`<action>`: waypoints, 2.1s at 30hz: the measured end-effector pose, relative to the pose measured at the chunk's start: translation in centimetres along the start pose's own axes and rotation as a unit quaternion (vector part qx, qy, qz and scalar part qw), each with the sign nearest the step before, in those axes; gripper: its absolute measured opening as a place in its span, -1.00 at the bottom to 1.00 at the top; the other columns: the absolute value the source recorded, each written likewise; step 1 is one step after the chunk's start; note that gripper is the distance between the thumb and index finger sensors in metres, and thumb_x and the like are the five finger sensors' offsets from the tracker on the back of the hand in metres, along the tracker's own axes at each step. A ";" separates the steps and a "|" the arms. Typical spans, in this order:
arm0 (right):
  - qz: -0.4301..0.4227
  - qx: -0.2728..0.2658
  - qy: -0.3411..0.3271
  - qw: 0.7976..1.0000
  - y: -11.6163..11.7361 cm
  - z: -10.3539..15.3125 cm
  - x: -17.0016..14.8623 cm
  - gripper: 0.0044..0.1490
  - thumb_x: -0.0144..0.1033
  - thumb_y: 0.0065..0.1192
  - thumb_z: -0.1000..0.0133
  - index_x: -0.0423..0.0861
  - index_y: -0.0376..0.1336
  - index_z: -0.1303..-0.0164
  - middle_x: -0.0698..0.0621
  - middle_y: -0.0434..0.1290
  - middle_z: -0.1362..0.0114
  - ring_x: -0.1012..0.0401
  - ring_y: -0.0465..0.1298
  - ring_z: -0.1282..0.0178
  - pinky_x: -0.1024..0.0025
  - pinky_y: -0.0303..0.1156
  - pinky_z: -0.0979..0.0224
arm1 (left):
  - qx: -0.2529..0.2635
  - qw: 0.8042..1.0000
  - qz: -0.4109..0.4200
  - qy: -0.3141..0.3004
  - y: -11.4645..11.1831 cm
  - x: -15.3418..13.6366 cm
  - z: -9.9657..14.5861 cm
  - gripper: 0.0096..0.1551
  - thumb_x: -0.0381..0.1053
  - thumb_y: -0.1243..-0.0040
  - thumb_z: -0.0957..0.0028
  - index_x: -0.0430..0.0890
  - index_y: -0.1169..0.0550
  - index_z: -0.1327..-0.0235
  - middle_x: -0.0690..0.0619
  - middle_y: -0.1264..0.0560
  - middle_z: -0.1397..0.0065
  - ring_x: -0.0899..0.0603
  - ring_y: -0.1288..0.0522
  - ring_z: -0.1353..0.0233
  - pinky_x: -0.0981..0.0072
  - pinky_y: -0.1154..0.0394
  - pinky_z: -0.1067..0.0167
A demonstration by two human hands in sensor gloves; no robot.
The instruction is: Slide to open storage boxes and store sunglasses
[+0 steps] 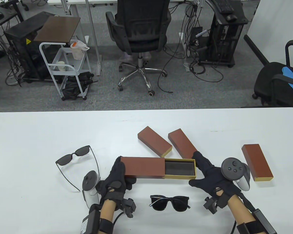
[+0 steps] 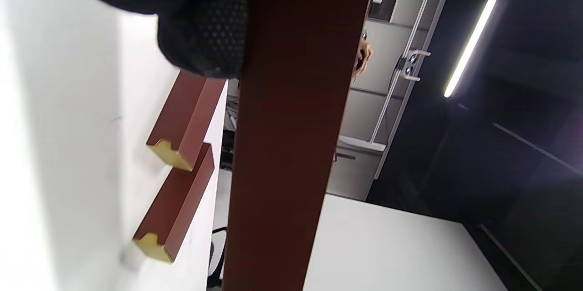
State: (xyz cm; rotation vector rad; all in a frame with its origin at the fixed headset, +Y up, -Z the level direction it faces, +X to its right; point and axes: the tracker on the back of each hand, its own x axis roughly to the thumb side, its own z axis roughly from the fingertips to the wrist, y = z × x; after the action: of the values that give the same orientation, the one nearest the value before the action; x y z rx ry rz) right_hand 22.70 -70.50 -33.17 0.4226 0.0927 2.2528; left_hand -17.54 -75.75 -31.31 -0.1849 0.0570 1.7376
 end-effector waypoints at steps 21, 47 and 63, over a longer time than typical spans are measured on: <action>0.396 0.049 -0.133 0.907 11.8 0.9 5.1 -0.48 -0.03 0.52 0.30 0.12 0.51 0.13 0.00 0.65 -0.09 0.02 0.63 -0.06 0.04 0.53 -0.18 | 0.089 0.996 -0.003 0.000 3.1 -0.6 0.0 -0.13 0.36 0.20 -0.10 0.02 -0.07 -0.64 -0.13 -0.49 -0.27 -0.15 -0.60 0.00 0.05 -0.55 0.12; 0.421 -0.020 -0.154 0.894 6.2 0.5 10.2 -0.53 -0.18 0.47 0.25 0.08 0.50 0.11 -0.03 0.63 -0.02 0.01 0.60 0.00 0.02 0.51 -0.14 | 0.089 0.996 -0.009 0.011 2.8 -0.5 0.2 -0.13 0.35 0.21 -0.08 0.01 -0.08 -0.64 -0.14 -0.49 -0.27 -0.17 -0.60 -0.01 0.02 -0.54 0.12; 0.545 -0.089 -0.103 0.827 2.1 -2.6 13.2 -0.53 -0.21 0.47 0.25 0.10 0.50 0.11 -0.04 0.61 -0.04 0.00 0.57 -0.03 0.01 0.48 -0.18 | 0.060 0.998 -0.018 0.022 1.6 -0.8 0.0 -0.13 0.34 0.22 -0.09 0.01 -0.08 -0.64 -0.15 -0.49 -0.27 -0.17 -0.60 -0.01 0.01 -0.54 0.12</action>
State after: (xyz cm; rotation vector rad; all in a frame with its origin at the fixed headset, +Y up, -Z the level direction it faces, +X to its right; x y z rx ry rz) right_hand 12.34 -61.88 -31.60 0.7362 -0.6287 3.2603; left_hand -19.03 -76.80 -31.25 -0.1363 0.1890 1.6885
